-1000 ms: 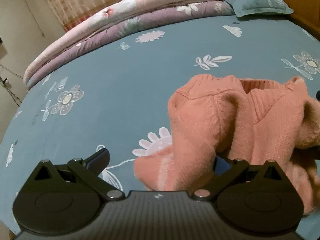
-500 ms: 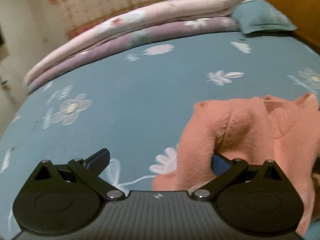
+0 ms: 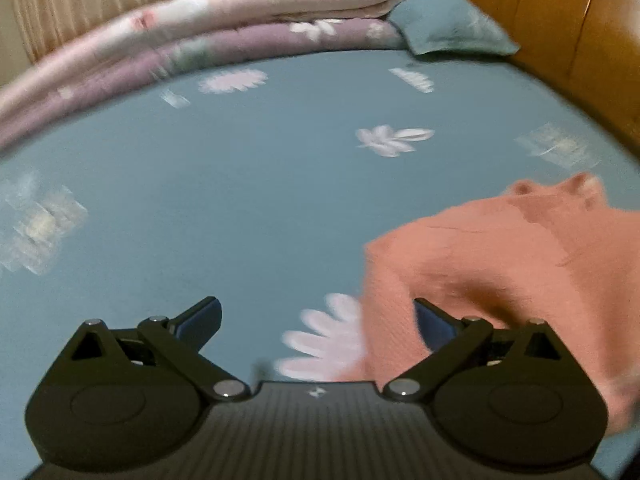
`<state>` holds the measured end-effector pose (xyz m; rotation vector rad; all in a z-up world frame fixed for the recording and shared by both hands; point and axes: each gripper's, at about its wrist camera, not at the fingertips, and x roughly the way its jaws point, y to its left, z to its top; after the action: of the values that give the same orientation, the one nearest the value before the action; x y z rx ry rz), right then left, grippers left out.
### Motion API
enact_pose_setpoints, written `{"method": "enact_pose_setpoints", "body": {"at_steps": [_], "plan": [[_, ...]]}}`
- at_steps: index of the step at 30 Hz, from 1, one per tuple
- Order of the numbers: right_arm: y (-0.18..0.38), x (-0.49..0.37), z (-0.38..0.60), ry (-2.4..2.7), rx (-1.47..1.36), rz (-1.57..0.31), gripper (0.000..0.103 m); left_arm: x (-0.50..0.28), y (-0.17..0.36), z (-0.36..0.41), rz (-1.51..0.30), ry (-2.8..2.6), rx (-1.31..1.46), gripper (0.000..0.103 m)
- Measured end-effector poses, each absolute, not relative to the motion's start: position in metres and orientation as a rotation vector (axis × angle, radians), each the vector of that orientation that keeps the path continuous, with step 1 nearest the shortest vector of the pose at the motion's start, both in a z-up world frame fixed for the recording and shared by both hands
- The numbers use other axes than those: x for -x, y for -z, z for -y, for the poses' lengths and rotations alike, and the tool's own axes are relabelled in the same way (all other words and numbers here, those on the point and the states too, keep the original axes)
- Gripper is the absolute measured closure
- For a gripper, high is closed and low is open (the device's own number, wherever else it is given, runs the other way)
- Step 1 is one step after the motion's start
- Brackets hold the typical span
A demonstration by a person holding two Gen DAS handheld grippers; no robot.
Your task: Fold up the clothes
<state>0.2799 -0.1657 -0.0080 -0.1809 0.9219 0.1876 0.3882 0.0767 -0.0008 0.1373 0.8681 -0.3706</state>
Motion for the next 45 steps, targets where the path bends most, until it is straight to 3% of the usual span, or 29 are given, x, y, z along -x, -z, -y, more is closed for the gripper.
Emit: {"method": "enact_pose_setpoints", "body": {"at_steps": [6,8,13,17,28,32,37,40,45], "plan": [[0.006,-0.280,0.154,-0.121,0.236,-0.937,0.000,-0.386,0.016,-0.055,-0.897,0.435,-0.154,0.005],[0.004,-0.280,0.152,-0.115,0.243,-0.936,0.000,-0.386,0.017,-0.053,-0.899,0.413,-0.179,0.013],[-0.005,-0.276,0.151,-0.173,0.271,-0.893,0.000,-0.377,0.019,-0.088,-0.898,0.363,-0.104,0.015],[-0.001,-0.277,0.156,-0.268,0.276,-0.861,0.000,-0.367,0.029,-0.097,-0.944,0.375,-0.006,0.026],[0.040,-0.298,0.219,-0.573,0.022,-0.883,0.000,-0.333,0.020,-0.079,-0.921,0.217,0.003,0.028],[0.029,-0.301,0.235,-0.614,-0.013,-0.916,0.000,-0.327,0.013,-0.072,-0.914,0.163,-0.032,0.028],[0.000,-0.282,0.258,-0.739,-0.078,-0.787,0.000,-0.323,0.012,-0.064,-0.922,0.129,-0.063,0.028],[-0.003,-0.287,0.269,-0.852,-0.164,-0.771,0.006,-0.324,0.013,-0.060,-0.929,0.123,-0.074,0.028],[0.037,-0.311,0.276,-0.984,-0.335,-0.825,0.012,-0.328,0.017,-0.058,-0.944,0.135,-0.076,0.028]]}}
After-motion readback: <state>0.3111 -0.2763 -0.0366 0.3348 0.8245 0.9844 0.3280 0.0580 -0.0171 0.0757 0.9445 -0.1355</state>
